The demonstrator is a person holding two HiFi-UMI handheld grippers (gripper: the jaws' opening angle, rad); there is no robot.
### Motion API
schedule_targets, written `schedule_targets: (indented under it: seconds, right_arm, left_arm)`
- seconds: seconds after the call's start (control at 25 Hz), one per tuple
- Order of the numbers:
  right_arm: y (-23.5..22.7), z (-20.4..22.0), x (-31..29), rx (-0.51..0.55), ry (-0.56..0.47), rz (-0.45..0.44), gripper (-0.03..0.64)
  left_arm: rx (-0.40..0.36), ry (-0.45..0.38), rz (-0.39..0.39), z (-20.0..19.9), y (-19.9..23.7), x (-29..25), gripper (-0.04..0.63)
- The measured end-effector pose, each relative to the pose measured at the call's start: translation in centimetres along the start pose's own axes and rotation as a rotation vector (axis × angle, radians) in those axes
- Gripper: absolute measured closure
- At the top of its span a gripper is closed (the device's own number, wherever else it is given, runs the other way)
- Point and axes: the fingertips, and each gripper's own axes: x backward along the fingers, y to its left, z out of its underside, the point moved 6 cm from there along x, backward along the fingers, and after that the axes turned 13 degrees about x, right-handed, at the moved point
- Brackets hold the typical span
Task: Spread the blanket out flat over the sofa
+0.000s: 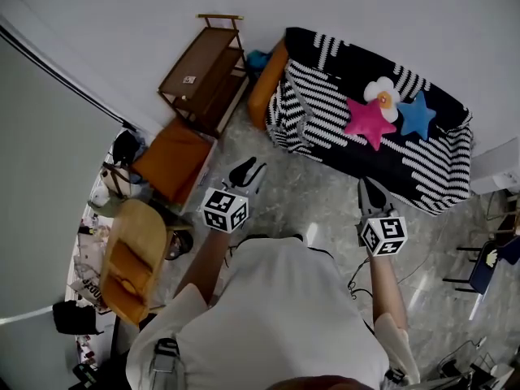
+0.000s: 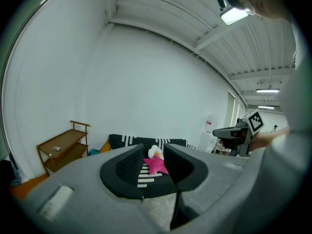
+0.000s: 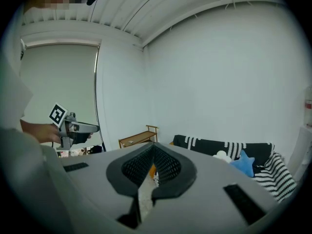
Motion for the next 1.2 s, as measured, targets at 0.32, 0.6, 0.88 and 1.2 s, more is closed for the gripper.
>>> schedule_targets:
  seconds: [0.32,0.6,0.88,1.2]
  right_arm:
    - [-1.8,1.0,-0.8,-0.022,0.025,-0.004,0.614]
    - [-2.6,1.5,-3.4,-0.033,0.071,-0.009,0.613]
    - [-4.2,0.7,-8.2,-0.036,0.092,0.023,0.612]
    - [-5.3,-1.2,-16.8,-0.054,0.122,0.051,0.612]
  left_arm:
    - [-0.001,0.03,-0.011,0.9,-0.8,-1.5,0.44]
    - [0.024,0.044,-0.006,0.7,0.8,-3.6,0.44]
    - [0.019,0.062,0.03,-1.0,4.4,-7.9,0.44]
    - [0.005,0.113,0.075,-4.9,11.3,-13.8,0.436]
